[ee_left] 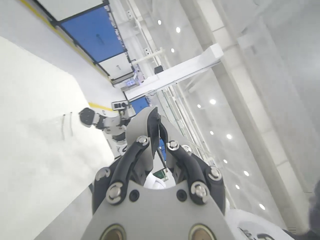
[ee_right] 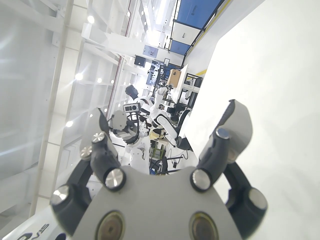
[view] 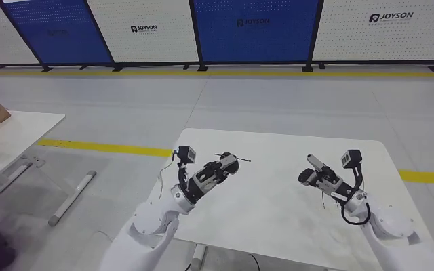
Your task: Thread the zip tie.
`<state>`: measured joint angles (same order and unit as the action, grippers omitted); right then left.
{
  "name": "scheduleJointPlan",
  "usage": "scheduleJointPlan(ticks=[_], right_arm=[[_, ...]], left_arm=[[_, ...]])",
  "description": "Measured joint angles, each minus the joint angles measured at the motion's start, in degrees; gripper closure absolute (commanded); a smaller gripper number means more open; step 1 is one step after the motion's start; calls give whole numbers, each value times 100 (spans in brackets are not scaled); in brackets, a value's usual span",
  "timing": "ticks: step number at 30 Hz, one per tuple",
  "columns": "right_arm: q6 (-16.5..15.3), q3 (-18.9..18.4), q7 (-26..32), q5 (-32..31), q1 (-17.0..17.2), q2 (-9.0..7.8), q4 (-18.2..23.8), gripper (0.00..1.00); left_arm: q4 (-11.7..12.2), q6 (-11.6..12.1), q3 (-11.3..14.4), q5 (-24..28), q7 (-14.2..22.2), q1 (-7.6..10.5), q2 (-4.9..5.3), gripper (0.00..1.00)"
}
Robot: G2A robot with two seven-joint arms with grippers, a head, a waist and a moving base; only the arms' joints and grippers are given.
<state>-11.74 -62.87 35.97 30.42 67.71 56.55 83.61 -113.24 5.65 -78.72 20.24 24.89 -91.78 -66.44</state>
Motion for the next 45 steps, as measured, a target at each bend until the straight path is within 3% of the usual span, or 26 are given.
scheduleJointPlan(ticks=[3, 7, 12, 16, 19, 23, 25, 30, 36, 40, 45], right_arm=[[0, 0, 0, 0, 0, 0, 0, 0], [0, 0, 0, 0, 0, 0, 0, 0], [0, 0, 0, 0, 0, 0, 0, 0], [0, 0, 0, 0, 0, 0, 0, 0], [0, 0, 0, 0, 0, 0, 0, 0], [0, 0, 0, 0, 0, 0, 0, 0], [0, 0, 0, 0, 0, 0, 0, 0], [0, 0, 0, 0, 0, 0, 0, 0], [0, 0, 0, 0, 0, 0, 0, 0], [0, 0, 0, 0, 0, 0, 0, 0], [0, 0, 0, 0, 0, 0, 0, 0]], left_arm=[[496, -266, 310, -245, -90, 296, -28, 100], [1111, -399, 652, -479, -286, 599, -73, 100], [1790, -534, 913, -404, -252, 922, -118, 100], [2118, -536, 1008, -281, -61, 1077, -131, 100], [2179, -449, 1050, -292, -17, 1129, -134, 100], [1913, -182, 913, -82, 15, 1036, -117, 100], [1636, 69, 753, 111, -35, 930, -104, 100], [755, 559, 307, 454, 294, 590, -36, 100], [-343, 866, -92, 408, 468, 72, 31, 100], [-725, 1009, -246, 506, 558, -164, 53, 100], [-930, 1125, -401, 562, 652, -369, 75, 100]])
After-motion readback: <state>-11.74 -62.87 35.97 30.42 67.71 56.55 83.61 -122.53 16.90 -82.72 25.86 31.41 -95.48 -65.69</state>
